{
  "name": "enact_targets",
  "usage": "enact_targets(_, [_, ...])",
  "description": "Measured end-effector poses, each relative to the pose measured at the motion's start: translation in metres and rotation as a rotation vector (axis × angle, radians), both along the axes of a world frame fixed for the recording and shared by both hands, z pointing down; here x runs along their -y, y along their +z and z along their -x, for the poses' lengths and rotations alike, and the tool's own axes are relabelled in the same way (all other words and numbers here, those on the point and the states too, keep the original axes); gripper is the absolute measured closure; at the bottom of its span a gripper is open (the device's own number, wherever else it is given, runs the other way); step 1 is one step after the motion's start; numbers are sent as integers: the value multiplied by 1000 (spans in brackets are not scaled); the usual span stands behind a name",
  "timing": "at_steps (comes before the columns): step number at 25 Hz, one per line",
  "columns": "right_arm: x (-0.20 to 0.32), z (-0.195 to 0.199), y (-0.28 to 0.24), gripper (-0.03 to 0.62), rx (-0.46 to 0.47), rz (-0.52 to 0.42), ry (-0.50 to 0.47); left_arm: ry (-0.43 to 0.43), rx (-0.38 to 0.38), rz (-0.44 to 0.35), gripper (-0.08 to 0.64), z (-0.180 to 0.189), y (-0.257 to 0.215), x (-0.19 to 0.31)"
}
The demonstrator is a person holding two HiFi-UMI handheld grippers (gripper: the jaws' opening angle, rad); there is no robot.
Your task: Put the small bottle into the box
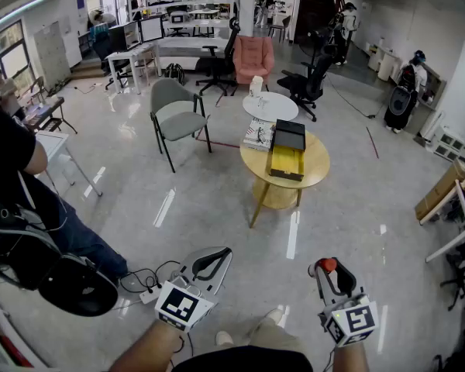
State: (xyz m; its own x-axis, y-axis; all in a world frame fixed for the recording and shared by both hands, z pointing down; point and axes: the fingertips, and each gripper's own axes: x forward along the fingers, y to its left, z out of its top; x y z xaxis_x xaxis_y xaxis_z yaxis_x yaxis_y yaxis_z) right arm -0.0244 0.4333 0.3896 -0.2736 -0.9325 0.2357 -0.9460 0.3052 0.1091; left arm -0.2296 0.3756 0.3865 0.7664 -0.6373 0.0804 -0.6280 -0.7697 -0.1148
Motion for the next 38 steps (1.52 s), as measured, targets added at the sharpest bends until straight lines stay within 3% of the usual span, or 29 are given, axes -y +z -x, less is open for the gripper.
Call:
enact_targets(4, [4,-2,1,440,-2,12,-7,69,-2,-5,543,-13,-1,-6])
enact_targets(10, [27,-16,4,440,31,-1,-21,67,-97,35,543,-29,4,26])
enact_targets(21, [90,-64,23,440,46,35,1,-14,2,52,543,-62,25,95])
enact_targets(31, [150,-103,22,440,44,48,3,-115,-57,73,543,-85,25,171])
enact_targets(38, [189,-129,18,440,55,43,-18,-117,-58,83,543,-117,21,210])
